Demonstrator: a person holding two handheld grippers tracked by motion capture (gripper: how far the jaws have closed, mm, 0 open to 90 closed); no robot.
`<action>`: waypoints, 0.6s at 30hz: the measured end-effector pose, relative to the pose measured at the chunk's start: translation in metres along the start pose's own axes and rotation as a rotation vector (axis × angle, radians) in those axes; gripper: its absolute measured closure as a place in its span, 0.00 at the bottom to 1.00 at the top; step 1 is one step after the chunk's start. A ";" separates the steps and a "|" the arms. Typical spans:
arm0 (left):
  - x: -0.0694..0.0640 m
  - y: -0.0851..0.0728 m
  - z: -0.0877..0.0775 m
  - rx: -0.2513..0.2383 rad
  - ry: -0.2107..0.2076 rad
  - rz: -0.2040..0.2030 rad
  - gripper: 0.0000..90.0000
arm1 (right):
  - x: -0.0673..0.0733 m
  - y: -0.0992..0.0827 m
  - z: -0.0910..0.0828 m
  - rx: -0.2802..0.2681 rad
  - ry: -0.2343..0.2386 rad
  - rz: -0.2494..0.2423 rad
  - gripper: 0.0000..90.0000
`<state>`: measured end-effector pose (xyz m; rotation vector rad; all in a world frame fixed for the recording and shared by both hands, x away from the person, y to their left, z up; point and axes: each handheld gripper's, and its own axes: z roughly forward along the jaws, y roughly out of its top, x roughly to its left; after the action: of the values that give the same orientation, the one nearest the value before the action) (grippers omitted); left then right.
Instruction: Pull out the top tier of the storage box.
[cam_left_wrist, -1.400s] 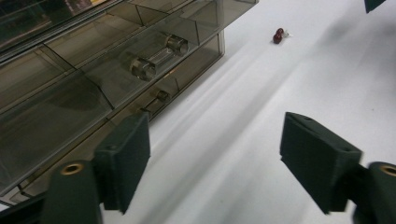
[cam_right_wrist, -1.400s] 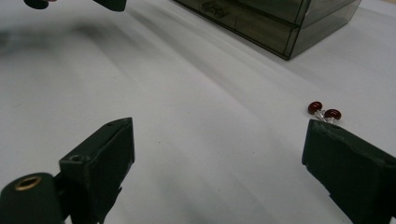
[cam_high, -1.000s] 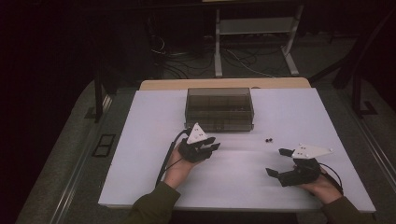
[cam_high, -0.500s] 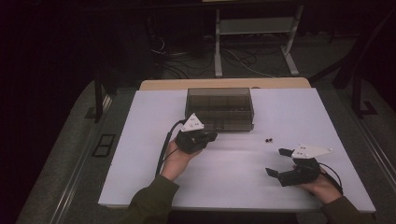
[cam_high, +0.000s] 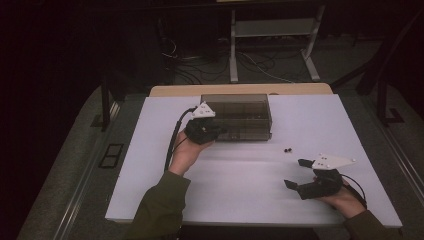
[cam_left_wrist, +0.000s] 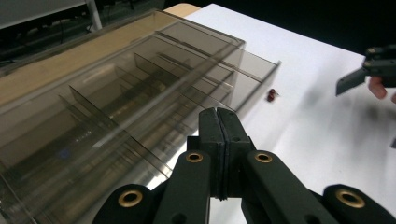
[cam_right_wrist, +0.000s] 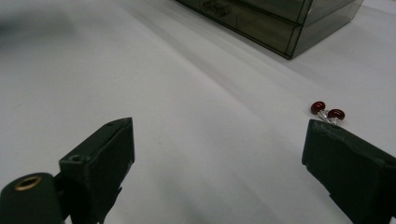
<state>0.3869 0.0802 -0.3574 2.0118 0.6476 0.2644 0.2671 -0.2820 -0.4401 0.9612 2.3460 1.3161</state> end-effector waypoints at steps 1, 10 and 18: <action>0.002 0.001 0.002 0.008 -0.001 -0.002 0.99 | 0.000 0.000 0.000 0.000 0.000 -0.001 0.10; 0.012 0.000 0.017 0.067 0.034 -0.006 0.99 | 0.000 0.000 0.000 -0.001 0.003 0.001 0.10; 0.019 -0.010 0.021 0.081 0.050 -0.040 0.99 | 0.001 0.000 0.000 0.001 0.000 0.001 0.10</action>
<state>0.4087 0.0784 -0.3783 2.0727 0.7390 0.2689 0.2666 -0.2817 -0.4403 0.9632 2.3466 1.3161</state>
